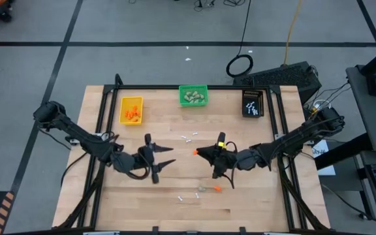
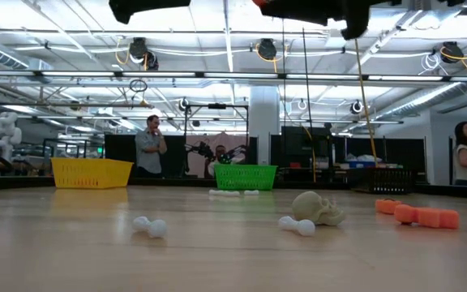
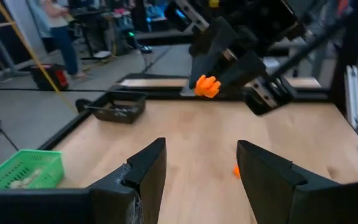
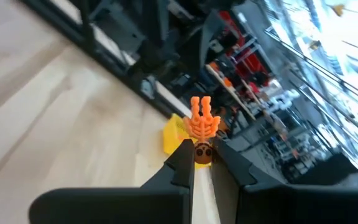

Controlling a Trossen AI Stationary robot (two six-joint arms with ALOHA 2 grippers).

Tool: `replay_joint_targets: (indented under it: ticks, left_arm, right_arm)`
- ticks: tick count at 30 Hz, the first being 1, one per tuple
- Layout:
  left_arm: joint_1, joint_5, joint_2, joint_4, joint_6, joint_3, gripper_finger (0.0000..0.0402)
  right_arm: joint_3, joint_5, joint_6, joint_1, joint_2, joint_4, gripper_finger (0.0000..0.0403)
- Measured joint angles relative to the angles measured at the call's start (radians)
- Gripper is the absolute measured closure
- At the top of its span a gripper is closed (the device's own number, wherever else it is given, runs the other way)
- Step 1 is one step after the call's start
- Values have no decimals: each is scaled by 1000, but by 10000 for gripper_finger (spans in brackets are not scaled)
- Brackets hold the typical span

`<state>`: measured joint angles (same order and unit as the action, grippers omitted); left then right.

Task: Sort Halloween decoration
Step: Put the skeleton toy into the yellow bin

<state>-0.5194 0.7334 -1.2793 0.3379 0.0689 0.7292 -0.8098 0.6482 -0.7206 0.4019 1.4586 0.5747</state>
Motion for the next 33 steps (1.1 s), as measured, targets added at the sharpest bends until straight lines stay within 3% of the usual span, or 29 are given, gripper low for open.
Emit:
replay_joint_targets:
  ticks: [7, 14, 18, 27, 33]
  left_arm:
    - [30, -18, 0, 83, 1, 10, 191]
    - [76, -43, 2, 164, -4, 10, 92]
    - [119, -78, -41, 262, -23, 11, 55]
    - [167, -109, -178, 548, -76, 11, 47]
    - [223, -107, -216, 607, -75, 11, 66]
  right_arm:
    - [-56, 10, -4, -25, 0, -3, 383]
    - [-78, 15, 2, -54, 0, -3, 383]
    - [-78, 15, 4, -63, 0, -4, 383]
    - [-78, 88, 3, -63, 0, -9, 383]
    - [-78, 89, 3, -63, 0, -23, 383]
